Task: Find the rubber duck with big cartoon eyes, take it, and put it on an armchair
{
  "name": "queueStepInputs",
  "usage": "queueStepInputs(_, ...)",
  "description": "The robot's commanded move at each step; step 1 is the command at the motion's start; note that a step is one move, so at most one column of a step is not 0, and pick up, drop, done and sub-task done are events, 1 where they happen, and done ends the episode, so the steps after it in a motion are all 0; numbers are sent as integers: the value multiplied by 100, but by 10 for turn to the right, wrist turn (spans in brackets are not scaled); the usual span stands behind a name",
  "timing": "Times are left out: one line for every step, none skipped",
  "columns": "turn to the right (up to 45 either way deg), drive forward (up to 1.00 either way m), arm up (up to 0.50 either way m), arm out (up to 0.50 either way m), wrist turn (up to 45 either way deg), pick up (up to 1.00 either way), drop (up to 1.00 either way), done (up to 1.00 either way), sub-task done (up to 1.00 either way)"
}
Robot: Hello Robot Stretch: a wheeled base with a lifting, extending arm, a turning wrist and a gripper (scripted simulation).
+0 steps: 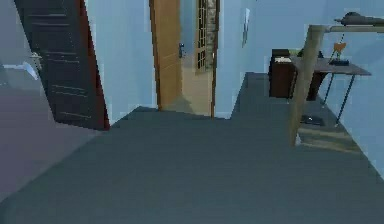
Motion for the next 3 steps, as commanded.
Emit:
queueStepInputs(0, 100, 0, 0, 0, 0, 0, 0, 0)
queueStepInputs(0, 100, 0, 0, 0, 0, 0, 0, 0)
queueStepInputs(0, 80, 0, 0, 0, 0, 0, 0, 0)
